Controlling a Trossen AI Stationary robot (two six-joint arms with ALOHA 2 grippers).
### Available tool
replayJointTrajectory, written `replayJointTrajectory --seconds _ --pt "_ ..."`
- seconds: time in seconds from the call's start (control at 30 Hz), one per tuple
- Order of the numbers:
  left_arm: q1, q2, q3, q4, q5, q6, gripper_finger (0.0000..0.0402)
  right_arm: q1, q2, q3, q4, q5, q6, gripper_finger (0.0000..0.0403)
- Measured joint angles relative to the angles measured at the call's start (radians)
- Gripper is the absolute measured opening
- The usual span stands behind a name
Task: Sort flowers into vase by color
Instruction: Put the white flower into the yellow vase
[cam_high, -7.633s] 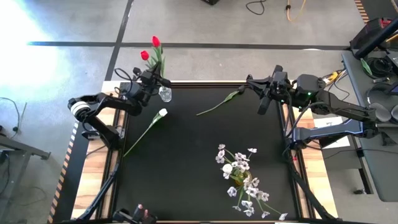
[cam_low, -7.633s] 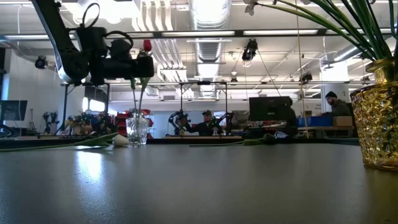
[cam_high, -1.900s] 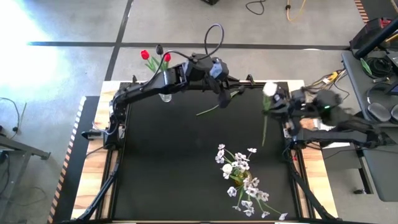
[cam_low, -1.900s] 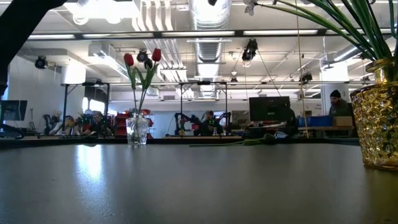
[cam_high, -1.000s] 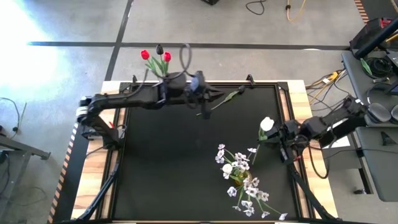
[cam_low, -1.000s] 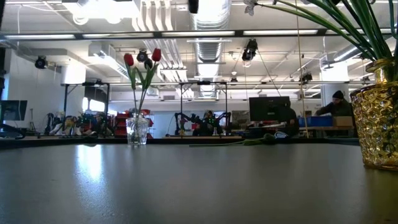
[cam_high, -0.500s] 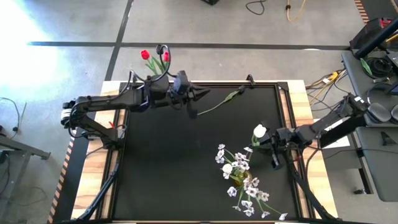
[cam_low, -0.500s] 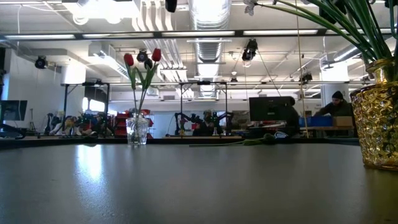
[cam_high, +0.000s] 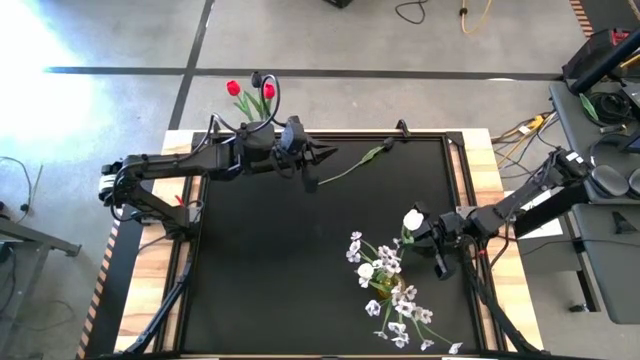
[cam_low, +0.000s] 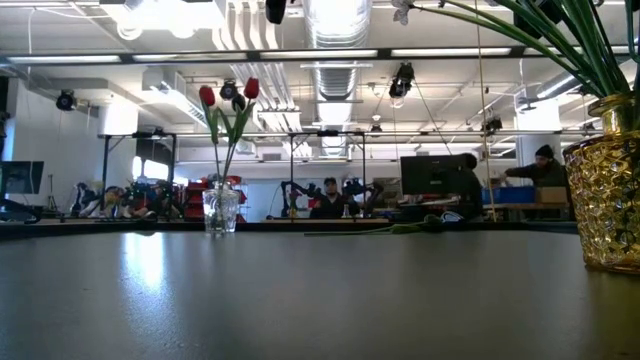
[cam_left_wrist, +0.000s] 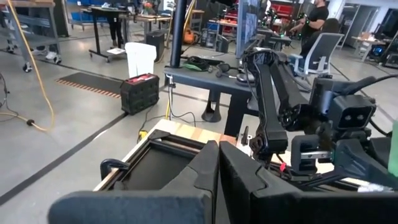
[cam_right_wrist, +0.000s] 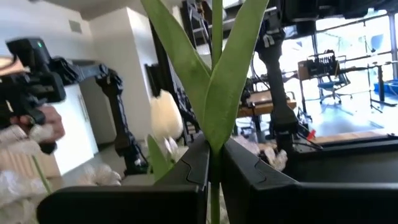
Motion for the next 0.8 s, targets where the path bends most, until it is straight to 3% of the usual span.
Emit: replayJointTrajectory --seconds 0.23,0.47,0.8 --pt "0.0 0.0 0.0 -0.004 0.0 0.0 0.0 0.019 0.001 0.043 -0.015 0.045 0.038 0.0017" --pt "0.0 0.0 0.0 -0.004 0.003 0.001 0.0 0.042 0.002 0.094 -0.139 0.117 0.082 0.0017" --pt "0.0 0.001 0.0 -0.008 0.003 0.008 0.0 0.053 0.074 0.096 -0.151 0.121 0.07 0.0017"
